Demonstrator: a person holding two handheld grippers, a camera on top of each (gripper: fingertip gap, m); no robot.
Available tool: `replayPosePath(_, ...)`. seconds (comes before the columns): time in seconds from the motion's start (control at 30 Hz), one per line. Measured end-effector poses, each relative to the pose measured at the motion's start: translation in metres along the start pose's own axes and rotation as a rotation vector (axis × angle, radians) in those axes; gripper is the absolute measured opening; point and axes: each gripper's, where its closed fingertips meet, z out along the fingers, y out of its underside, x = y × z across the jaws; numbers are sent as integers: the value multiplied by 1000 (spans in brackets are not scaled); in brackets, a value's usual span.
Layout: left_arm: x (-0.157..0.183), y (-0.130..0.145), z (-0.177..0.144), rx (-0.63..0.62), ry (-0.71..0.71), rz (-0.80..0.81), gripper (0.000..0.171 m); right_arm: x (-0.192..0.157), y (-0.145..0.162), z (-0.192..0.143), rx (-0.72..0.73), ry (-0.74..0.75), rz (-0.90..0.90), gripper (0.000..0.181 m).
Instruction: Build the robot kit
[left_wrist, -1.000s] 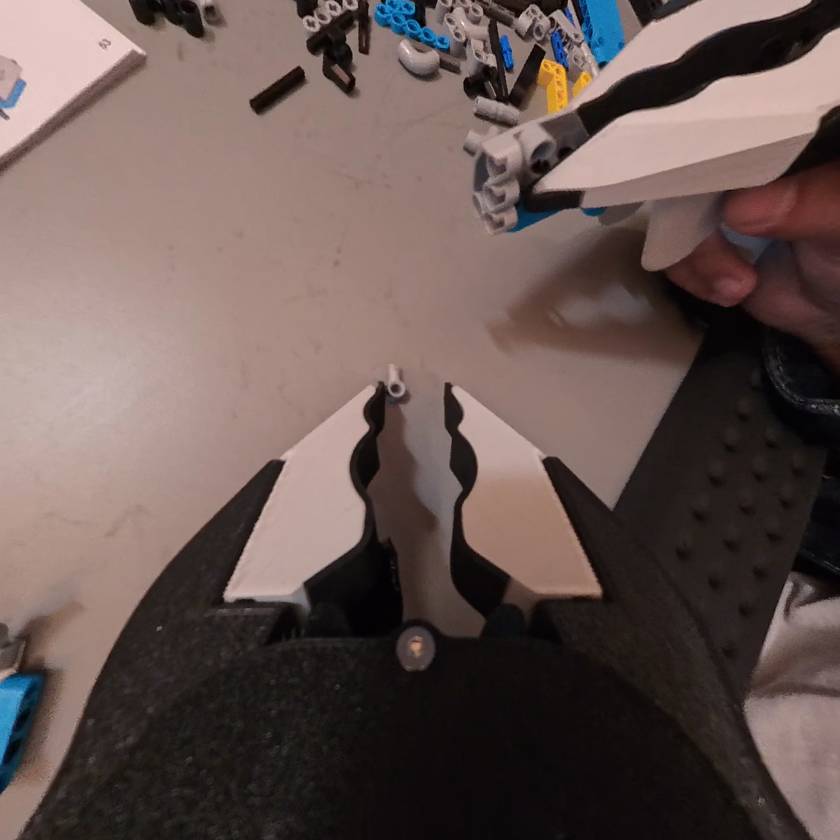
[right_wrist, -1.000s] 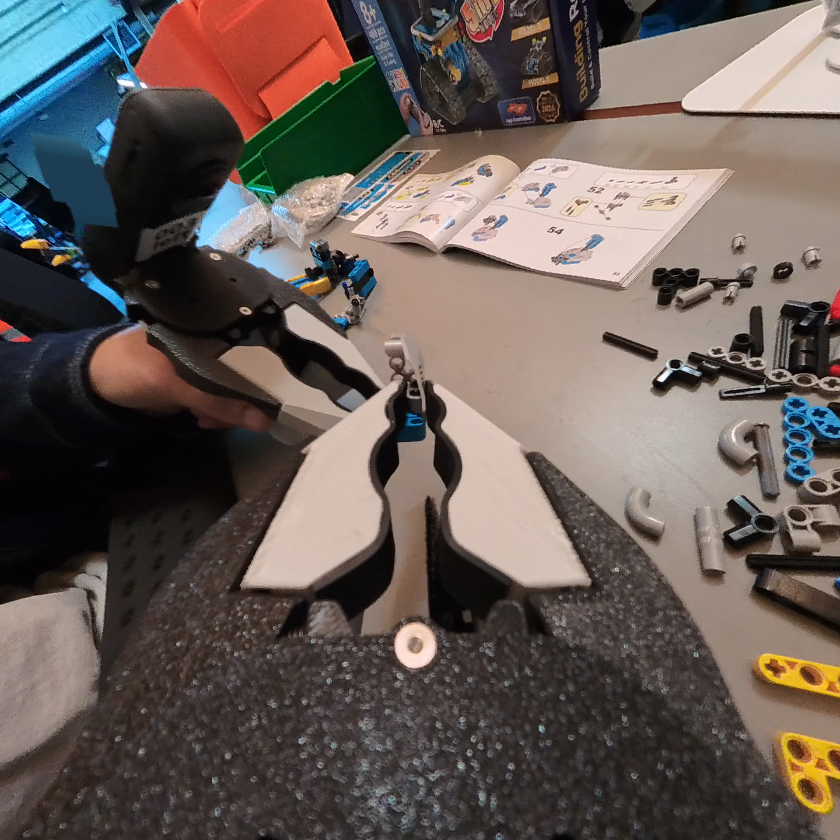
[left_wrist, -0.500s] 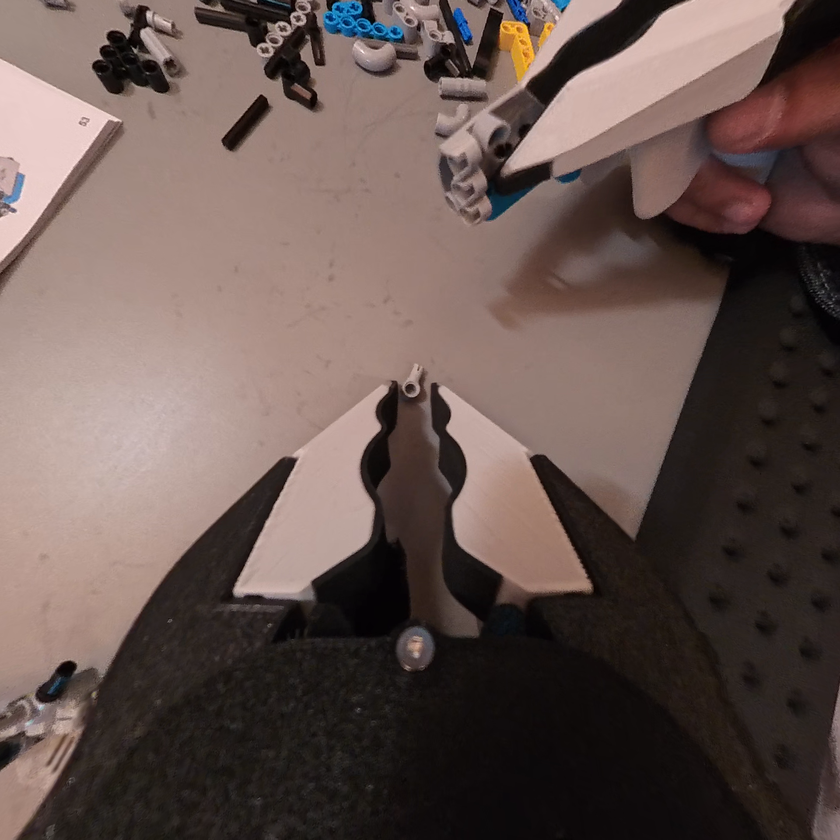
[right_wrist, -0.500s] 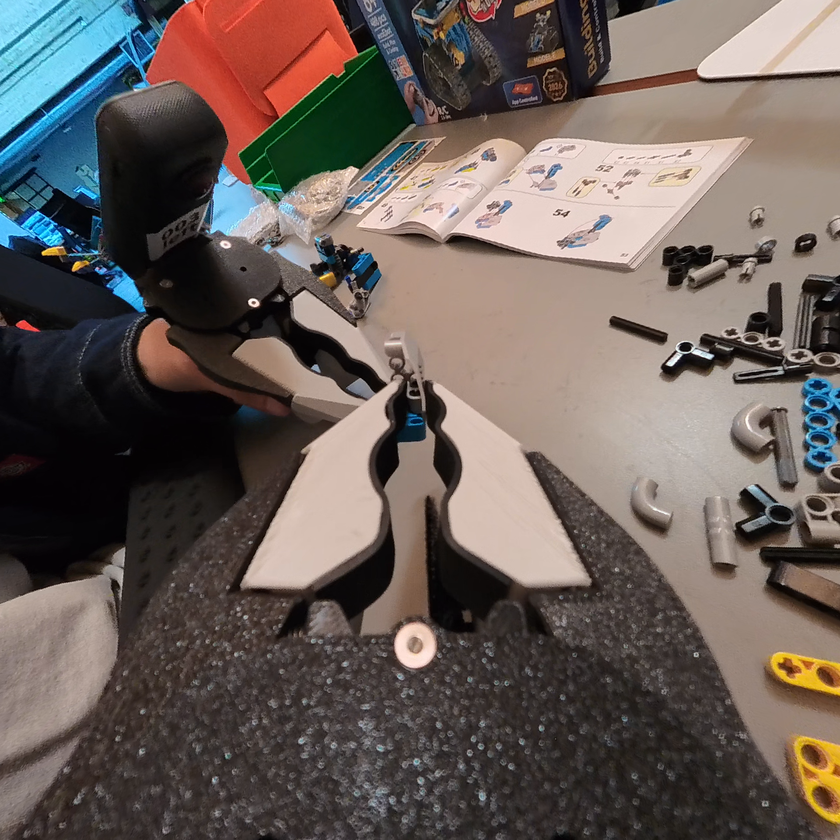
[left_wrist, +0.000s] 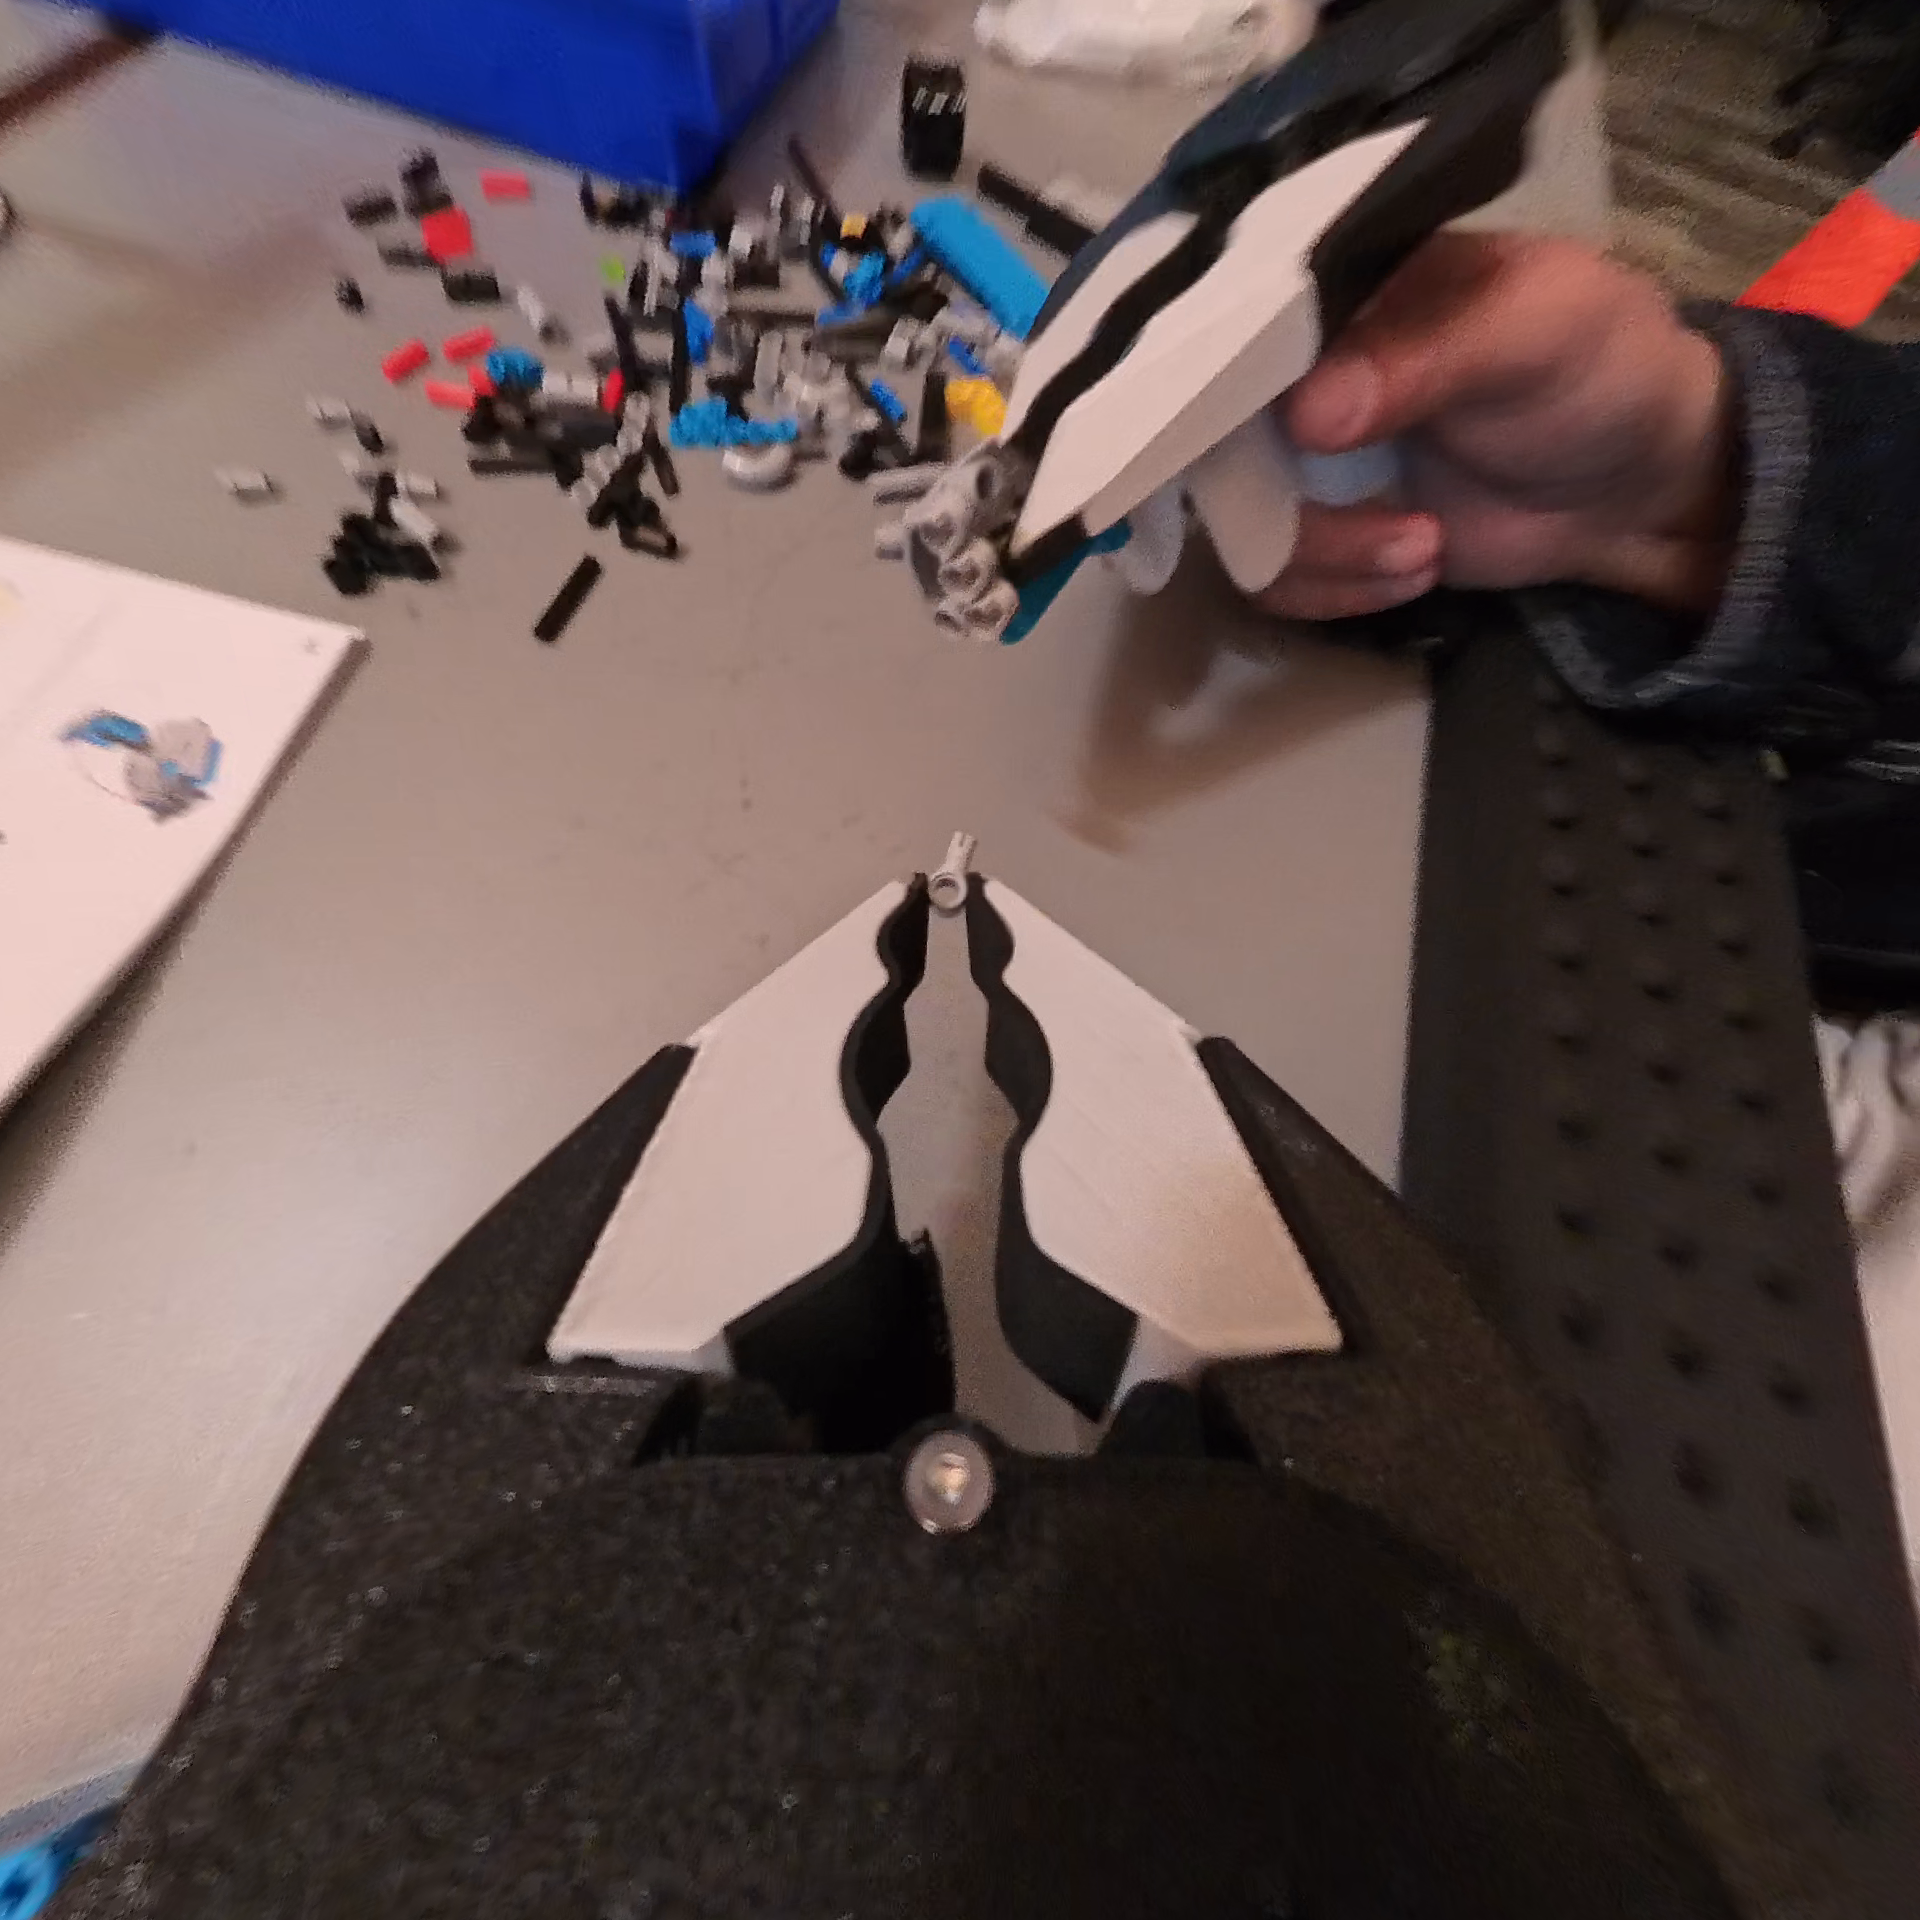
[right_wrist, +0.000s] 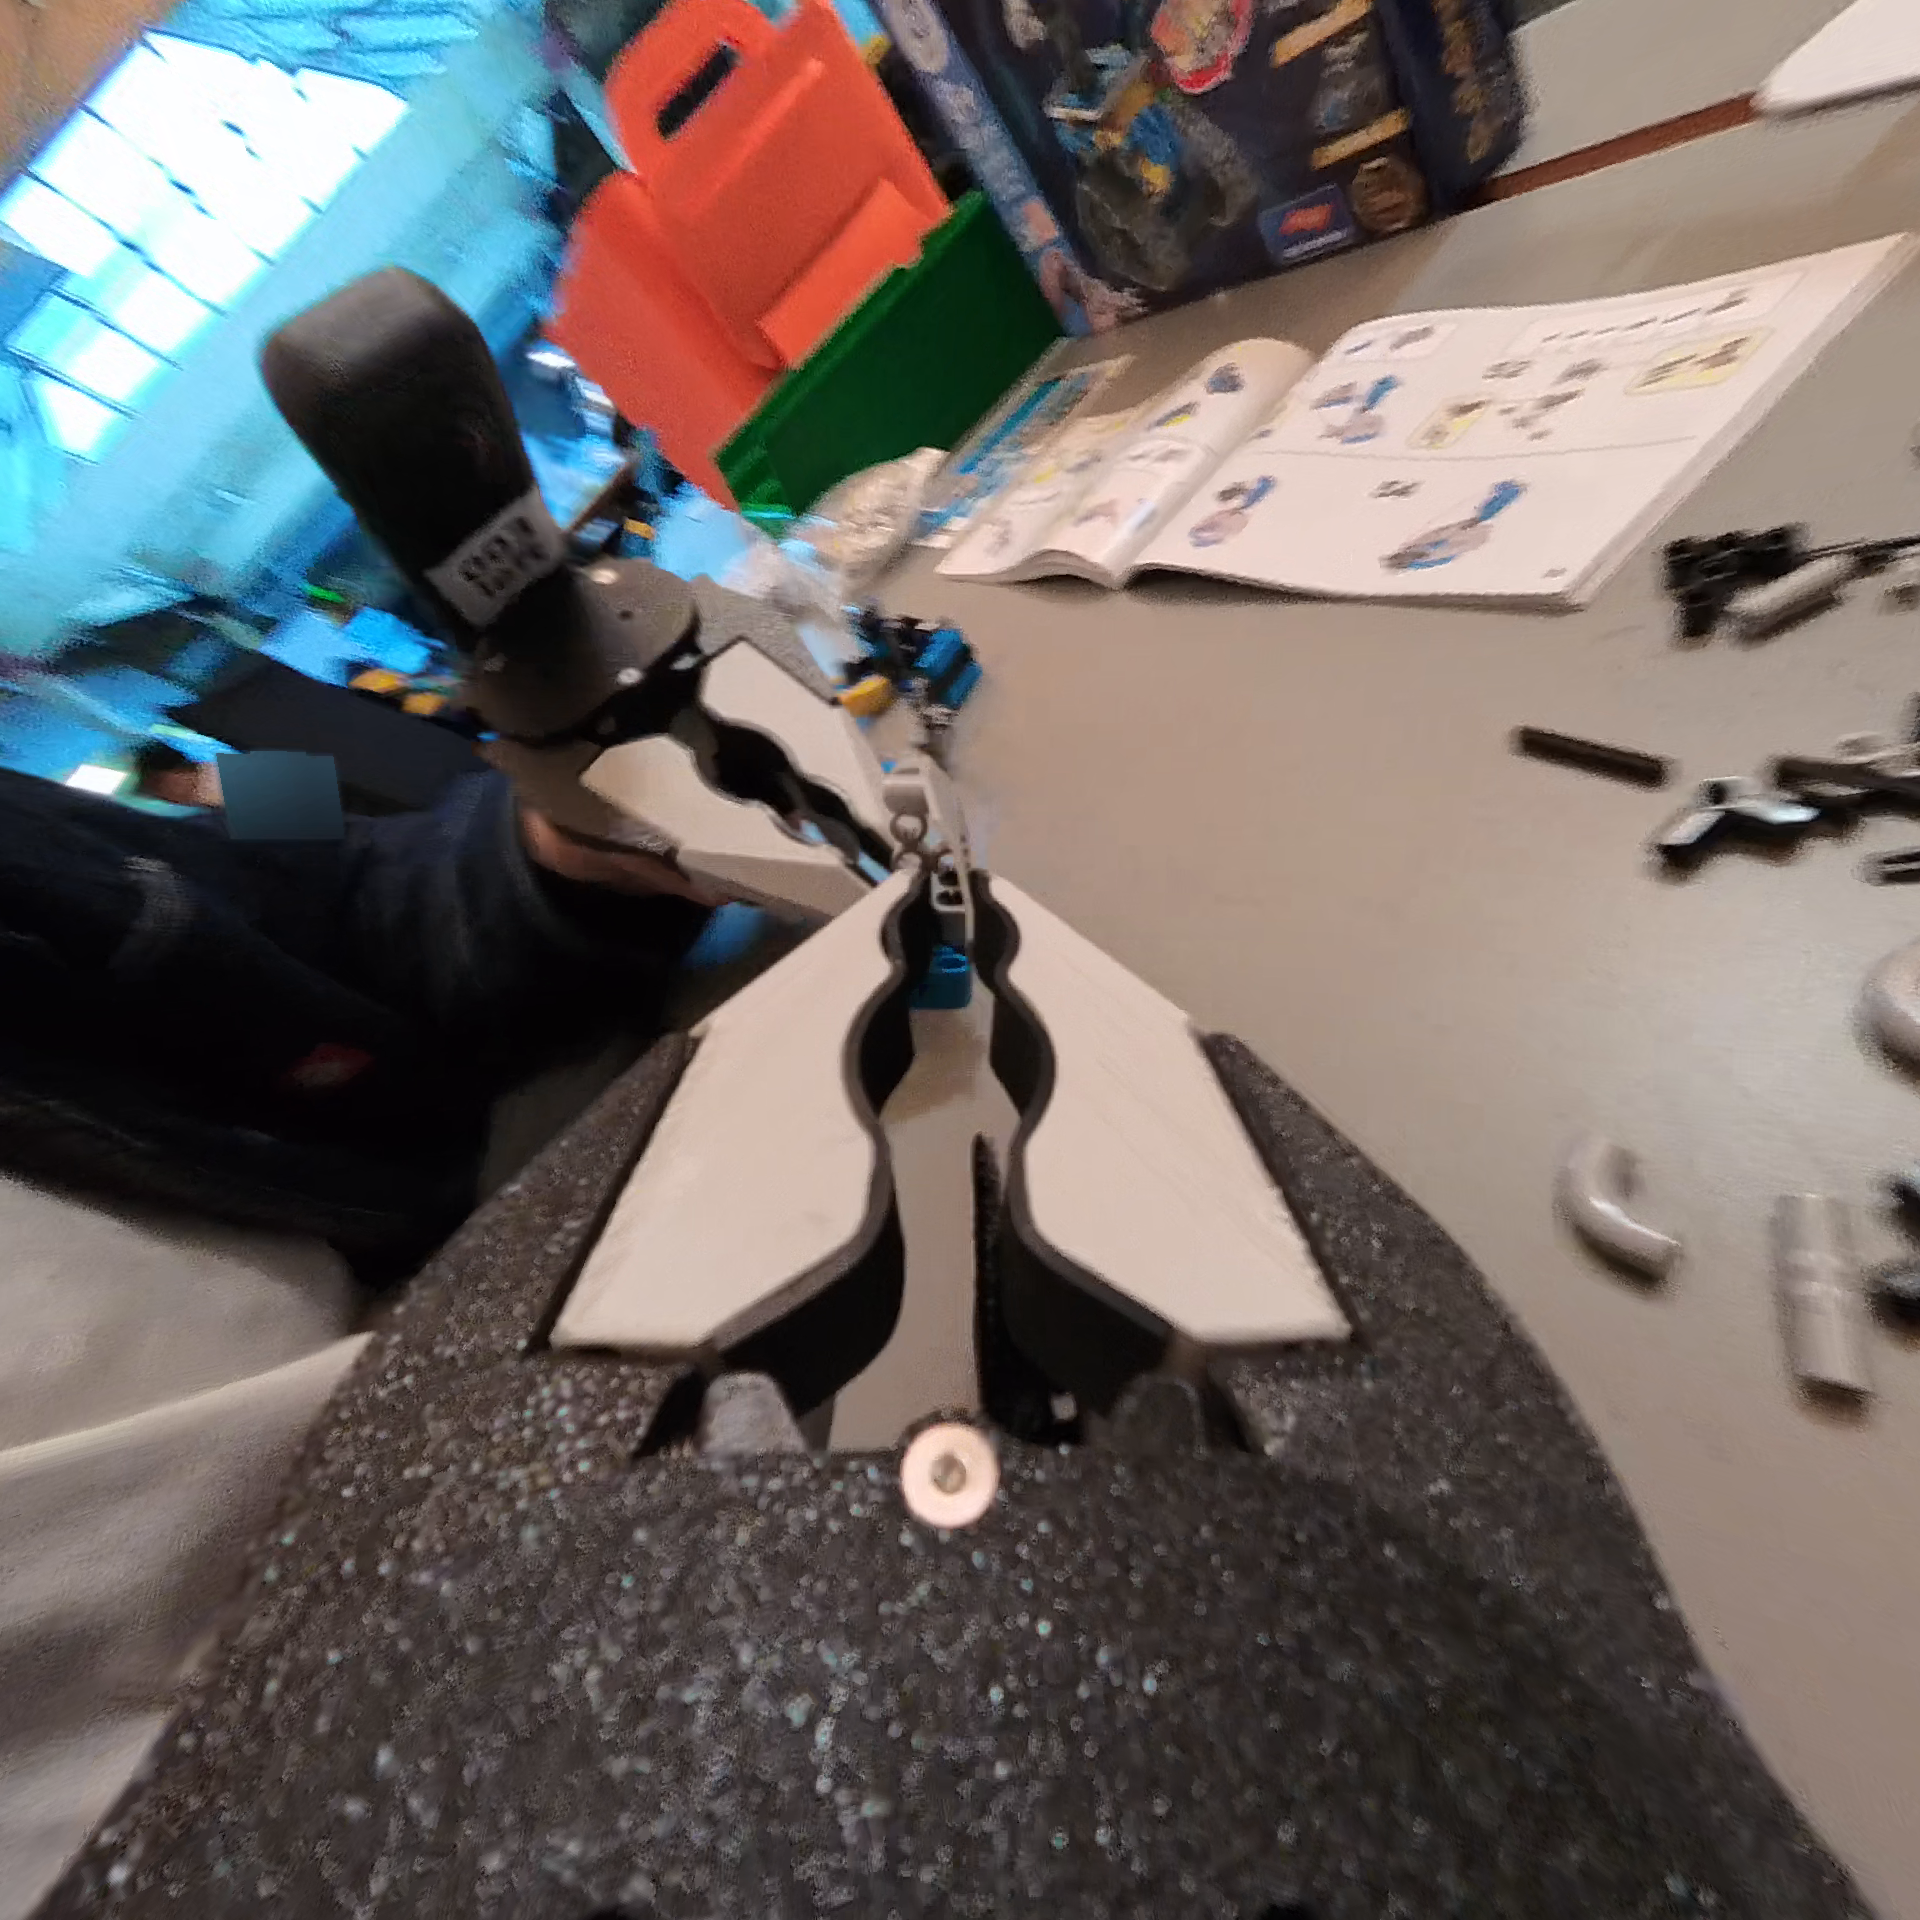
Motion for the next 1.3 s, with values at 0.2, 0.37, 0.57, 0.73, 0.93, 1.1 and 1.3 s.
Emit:
replayPosePath(0.2,11,5,-39,106,163,-24,7,-28,16,27,-105,-204,128,6)
replayPosePath(0.37,14,6,-52,137,263,-147,7,-39,29,43,-179,-269,156,6)
replayPosePath(0.57,19,21,-50,62,268,-157,7,-40,44,53,-260,-221,72,6)
replayPosePath(0.73,20,26,-46,36,273,-177,7,-40,50,56,-290,-204,32,6)
replayPosePath(0.93,25,27,-43,27,284,-192,7,-40,52,57,-298,-194,12,6)
replayPosePath(1.1,22,29,-42,24,282,-214,7,-40,49,55,-278,-200,19,6)
replayPosePath(1.3,21,33,-39,12,303,-272,7,-38,53,58,-301,-167,-24,6)
